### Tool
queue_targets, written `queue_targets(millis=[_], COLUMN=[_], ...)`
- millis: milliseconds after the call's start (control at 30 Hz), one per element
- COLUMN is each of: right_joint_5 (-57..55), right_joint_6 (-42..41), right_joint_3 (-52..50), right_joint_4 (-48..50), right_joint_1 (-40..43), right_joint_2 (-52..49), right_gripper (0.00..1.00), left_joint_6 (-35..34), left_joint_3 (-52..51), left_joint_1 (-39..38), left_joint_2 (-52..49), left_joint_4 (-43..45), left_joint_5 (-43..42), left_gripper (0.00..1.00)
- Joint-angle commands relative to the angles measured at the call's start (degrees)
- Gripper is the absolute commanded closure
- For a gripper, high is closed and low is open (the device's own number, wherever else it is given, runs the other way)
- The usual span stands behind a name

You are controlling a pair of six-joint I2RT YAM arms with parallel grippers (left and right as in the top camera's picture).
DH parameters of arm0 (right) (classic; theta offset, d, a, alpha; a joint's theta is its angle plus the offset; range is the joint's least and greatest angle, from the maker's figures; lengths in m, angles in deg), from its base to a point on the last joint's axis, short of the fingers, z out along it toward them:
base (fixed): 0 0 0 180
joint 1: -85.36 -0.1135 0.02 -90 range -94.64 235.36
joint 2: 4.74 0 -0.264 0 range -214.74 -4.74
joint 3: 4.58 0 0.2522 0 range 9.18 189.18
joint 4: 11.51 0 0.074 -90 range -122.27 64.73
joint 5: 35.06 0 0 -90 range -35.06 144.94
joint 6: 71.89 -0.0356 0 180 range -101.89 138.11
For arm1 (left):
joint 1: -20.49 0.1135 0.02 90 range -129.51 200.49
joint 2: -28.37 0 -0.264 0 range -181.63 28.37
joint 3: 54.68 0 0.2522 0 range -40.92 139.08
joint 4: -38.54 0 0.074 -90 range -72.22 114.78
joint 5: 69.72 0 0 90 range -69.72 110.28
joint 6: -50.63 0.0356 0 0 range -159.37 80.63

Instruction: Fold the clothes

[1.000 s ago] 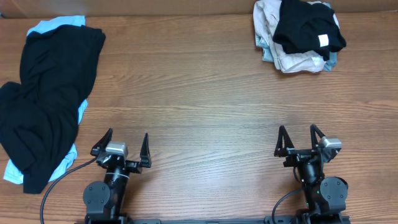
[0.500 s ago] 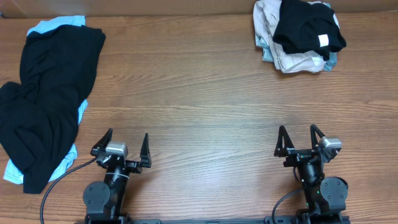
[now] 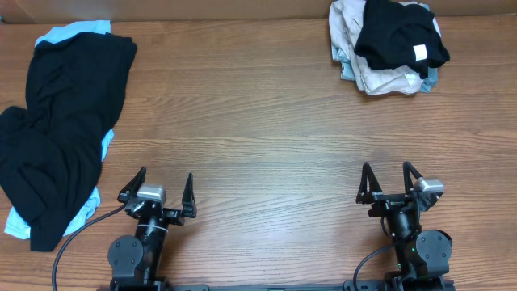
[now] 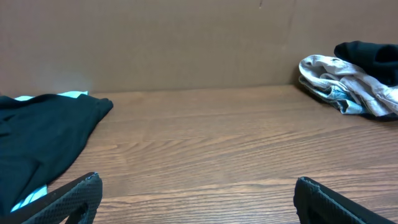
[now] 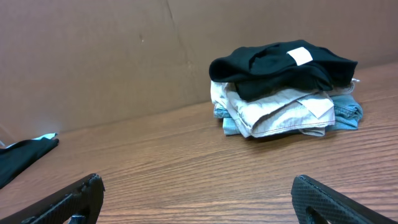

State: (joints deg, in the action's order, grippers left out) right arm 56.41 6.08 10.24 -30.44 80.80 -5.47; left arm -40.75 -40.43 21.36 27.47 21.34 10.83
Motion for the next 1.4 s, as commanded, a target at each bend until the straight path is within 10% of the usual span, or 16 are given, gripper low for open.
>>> queue_targets(millis=[0,600,967,1367], right_joint_5=[-0.35,16.2,16.26,20.15], right_joint_6=[-0.42,-3.45,-2.97,-1.07], right_joint_3=[-0.59,9.51,37.92,74.62], right_joint_4=[0.39,7.45,-15.52,-52.48], right_joint_1=[-0.31,-0.31,-0.31,-0.31], right_joint_2=[0.57,0.37,-16.87,-56.83], right_gripper=[0.0,0.0,0.0,0.0], left_joint_6=[-0.52,-5.88,-3.3,6.05], left_joint_3=[-0.22,16.68,48.46,86.58], left_joint_1=[0.26,0.31,0.31,0.31], left_joint_2=[0.63,-1.44,-25.68,-61.61], left_joint_4=[0.07,-8.68,-26.84,-60.46], left_joint_5=[-0.68,4.81,4.94,5.97], left_gripper=[0.0,0.0,0.0,0.0])
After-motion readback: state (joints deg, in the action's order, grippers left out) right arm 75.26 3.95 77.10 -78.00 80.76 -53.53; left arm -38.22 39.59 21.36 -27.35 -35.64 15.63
